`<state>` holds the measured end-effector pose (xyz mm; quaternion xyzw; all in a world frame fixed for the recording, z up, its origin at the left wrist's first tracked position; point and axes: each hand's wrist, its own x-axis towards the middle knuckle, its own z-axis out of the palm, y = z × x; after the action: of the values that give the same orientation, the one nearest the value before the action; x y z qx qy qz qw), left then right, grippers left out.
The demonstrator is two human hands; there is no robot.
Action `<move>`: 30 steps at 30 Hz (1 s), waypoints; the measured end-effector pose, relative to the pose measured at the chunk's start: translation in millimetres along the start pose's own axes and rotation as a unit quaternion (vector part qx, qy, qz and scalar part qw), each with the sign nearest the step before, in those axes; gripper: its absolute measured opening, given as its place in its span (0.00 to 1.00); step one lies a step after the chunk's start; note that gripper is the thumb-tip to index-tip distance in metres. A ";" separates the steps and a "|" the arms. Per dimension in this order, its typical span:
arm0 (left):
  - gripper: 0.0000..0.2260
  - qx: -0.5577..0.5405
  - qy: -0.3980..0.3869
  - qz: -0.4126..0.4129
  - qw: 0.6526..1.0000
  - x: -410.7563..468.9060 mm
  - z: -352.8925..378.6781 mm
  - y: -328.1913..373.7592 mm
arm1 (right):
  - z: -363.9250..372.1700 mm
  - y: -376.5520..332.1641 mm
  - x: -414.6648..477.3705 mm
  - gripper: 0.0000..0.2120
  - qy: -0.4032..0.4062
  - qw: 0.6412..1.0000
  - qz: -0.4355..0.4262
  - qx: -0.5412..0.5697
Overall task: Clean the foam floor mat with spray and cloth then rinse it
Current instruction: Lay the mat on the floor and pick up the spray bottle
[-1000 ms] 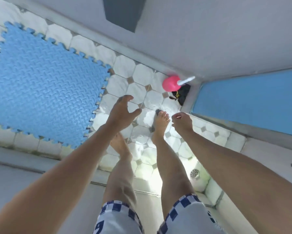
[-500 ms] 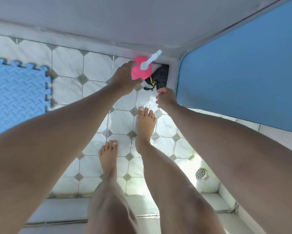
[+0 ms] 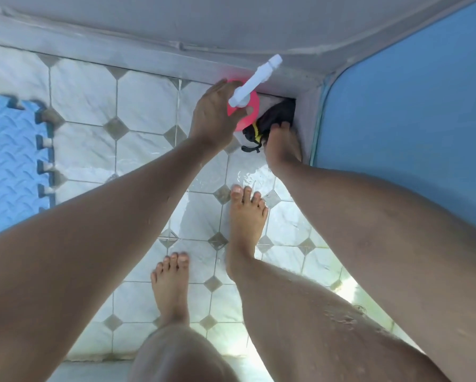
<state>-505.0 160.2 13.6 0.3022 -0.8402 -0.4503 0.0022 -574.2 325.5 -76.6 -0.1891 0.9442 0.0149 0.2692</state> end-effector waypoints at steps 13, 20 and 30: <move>0.17 0.041 -0.132 -0.061 0.989 -153.6 -146.6 22.9 | -191.3 -50.3 -157.4 0.07 -0.141 0.870 0.136 0.452; 0.20 -0.038 -0.179 -0.049 0.982 -218.4 -325.0 270.1 | -358.7 -41.7 -316.5 0.11 -0.070 0.903 0.095 0.413; 0.17 0.043 -0.290 0.204 0.934 -326.3 -349.6 525.8 | -545.1 89.6 -580.7 0.07 0.124 0.803 0.185 0.552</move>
<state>-407.8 279.1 707.6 -0.0194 -0.8663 -0.4719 -0.1625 -426.0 540.5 681.1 0.1695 0.8351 -0.4833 0.2009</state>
